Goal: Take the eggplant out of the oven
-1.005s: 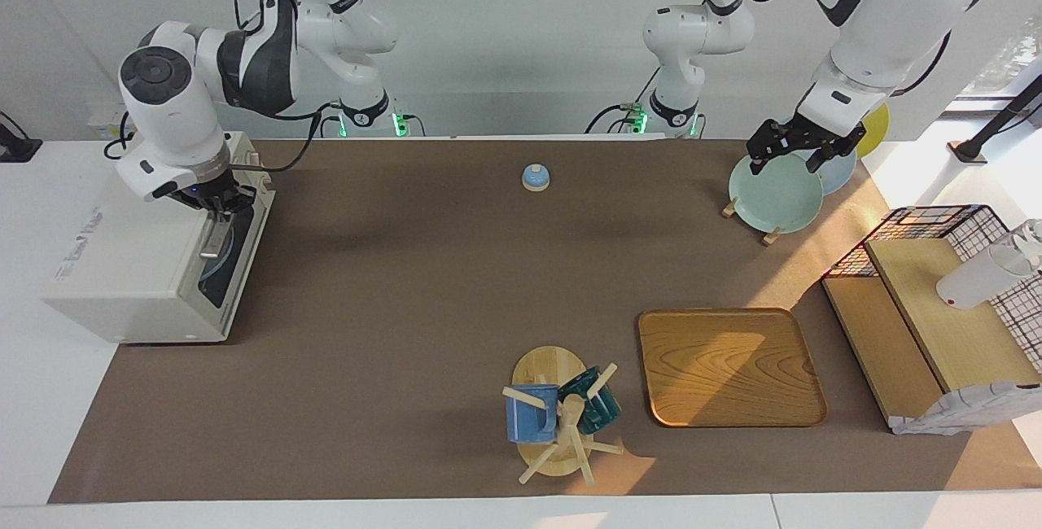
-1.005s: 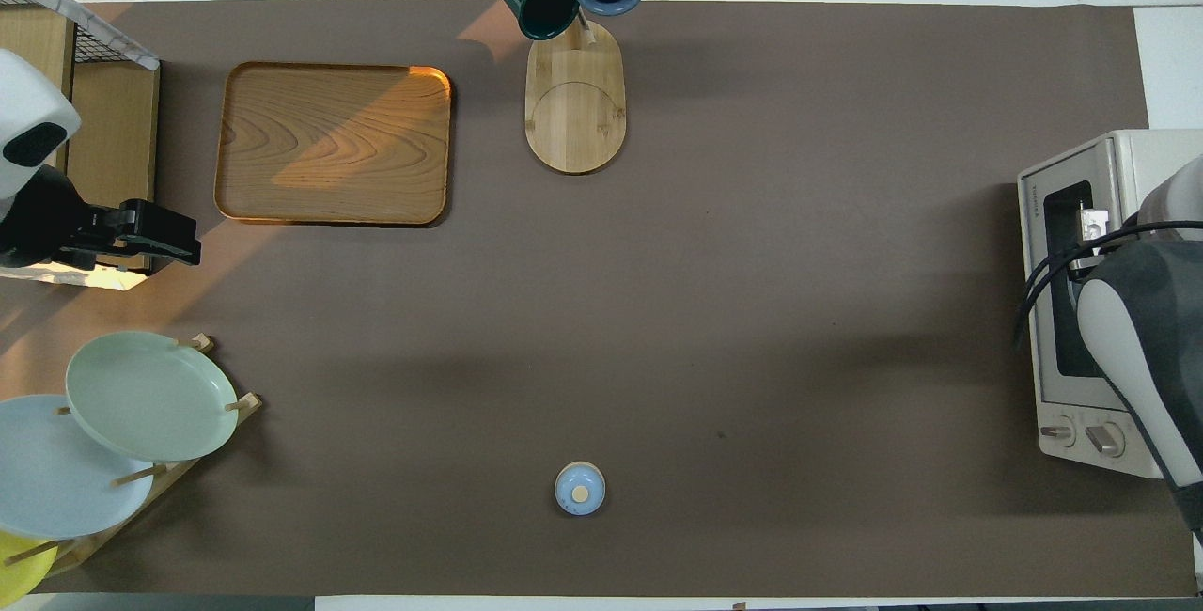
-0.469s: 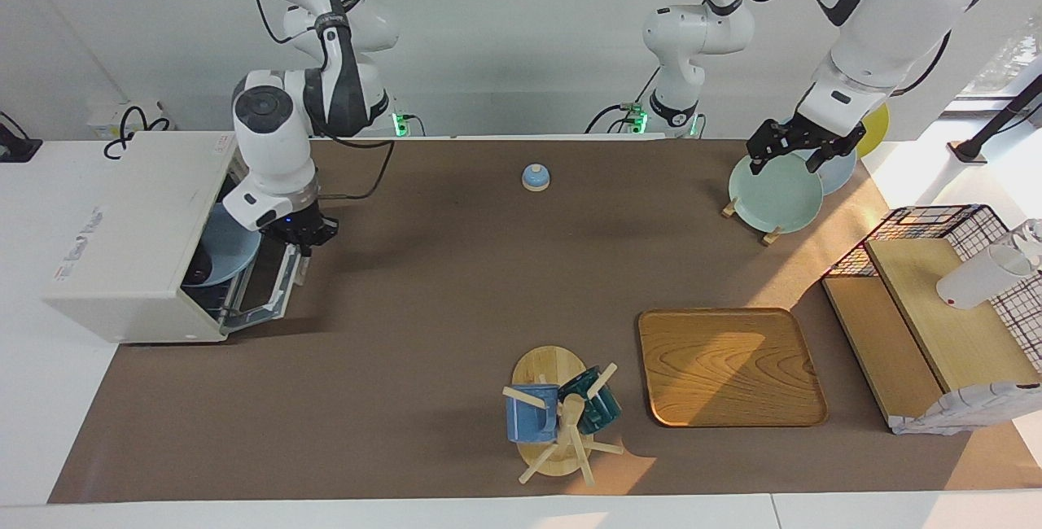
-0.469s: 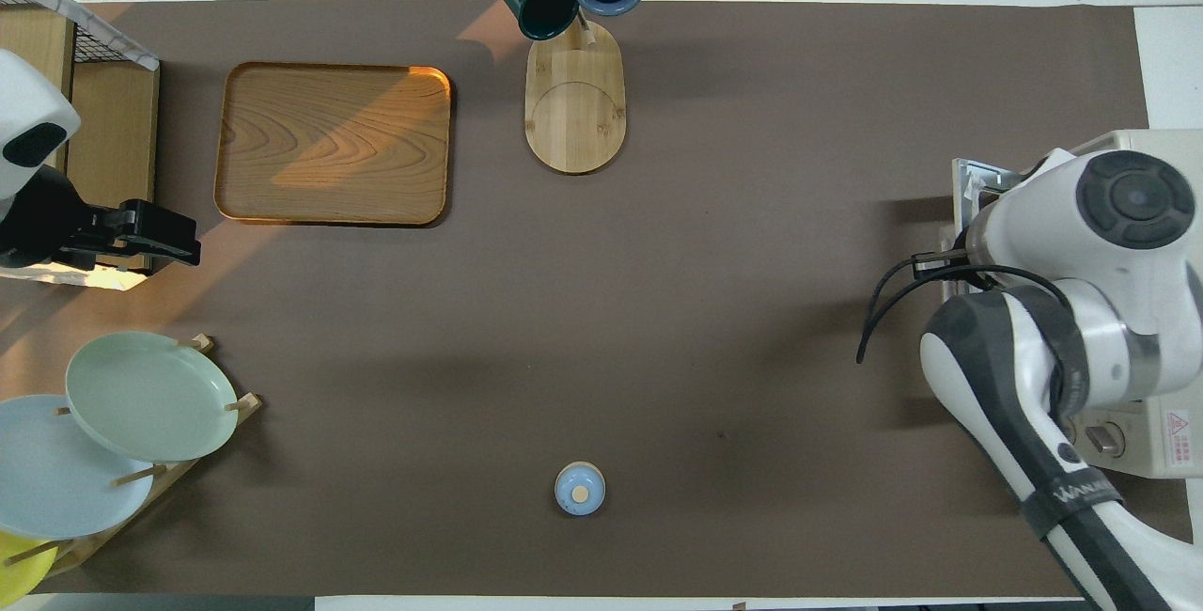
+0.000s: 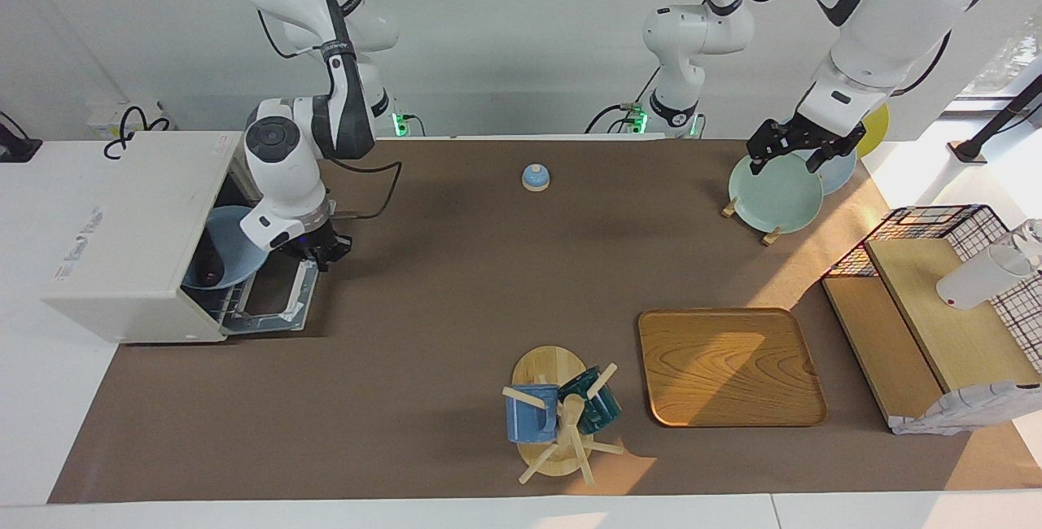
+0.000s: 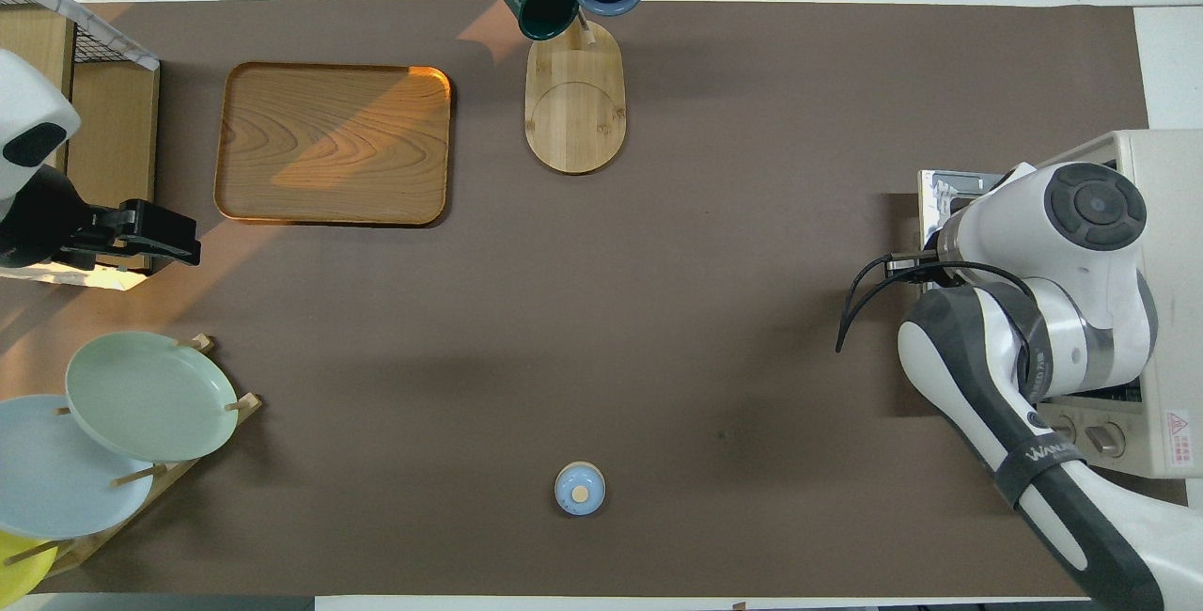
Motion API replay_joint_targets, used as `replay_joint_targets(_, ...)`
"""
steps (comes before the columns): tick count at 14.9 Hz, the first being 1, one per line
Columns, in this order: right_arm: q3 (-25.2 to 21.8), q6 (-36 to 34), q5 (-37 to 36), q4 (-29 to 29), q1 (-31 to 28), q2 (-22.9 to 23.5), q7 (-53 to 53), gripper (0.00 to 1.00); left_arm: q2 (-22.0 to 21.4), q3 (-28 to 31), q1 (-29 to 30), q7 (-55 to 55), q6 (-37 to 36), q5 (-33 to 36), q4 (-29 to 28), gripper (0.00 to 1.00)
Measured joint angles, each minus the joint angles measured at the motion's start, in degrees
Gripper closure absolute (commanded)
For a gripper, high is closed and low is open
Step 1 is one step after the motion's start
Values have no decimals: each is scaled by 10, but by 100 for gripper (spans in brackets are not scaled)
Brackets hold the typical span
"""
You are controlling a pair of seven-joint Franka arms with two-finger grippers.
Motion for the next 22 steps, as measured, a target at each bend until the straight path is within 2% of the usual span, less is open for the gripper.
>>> replay_joint_targets(3, -2, 4, 29, -6, 0, 4, 0, 100, 0, 0, 0, 0, 0, 0, 0, 0)
replay_joint_targets(5, -1, -21, 31, 3, 10, 4, 5, 100, 0, 0, 0, 0, 0, 0, 0, 0)
replay_joint_targets(7, -1, -72, 31, 34, 14, 3, 9, 69, 0, 0, 0, 0, 0, 0, 0, 0)
replay_joint_targets(8, -2, -93, 30, 50, 13, -1, 9, 59, 0, 0, 0, 0, 0, 0, 0, 0)
replay_joint_targets(9, -3, -108, 29, 61, 12, -5, 9, 40, 0, 0, 0, 0, 0, 0, 0, 0)
replay_joint_targets(11, -7, -132, 15, 70, 8, -15, 9, 21, 0, 0, 0, 0, 0, 0, 0, 0)
replay_joint_targets(12, -7, -140, 1, 70, 2, -19, 9, 19, 0, 0, 0, 0, 0, 0, 0, 0)
replay_joint_targets(15, -8, -143, -16, 65, -23, -21, -29, 24, 0, 0, 0, 0, 0, 0, 0, 0)
replay_joint_targets(19, -8, -133, -16, 51, -40, -22, -55, 45, 0, 0, 0, 0, 0, 0, 0, 0)
replay_joint_targets(20, -8, -117, -17, 41, -41, -23, -59, 53, 0, 0, 0, 0, 0, 0, 0, 0)
replay_joint_targets(21, -8, -101, -18, 31, -42, -24, -65, 69, 0, 0, 0, 0, 0, 0, 0, 0)
replay_joint_targets(22, -8, -87, -18, 21, -43, -25, -80, 92, 0, 0, 0, 0, 0, 0, 0, 0)
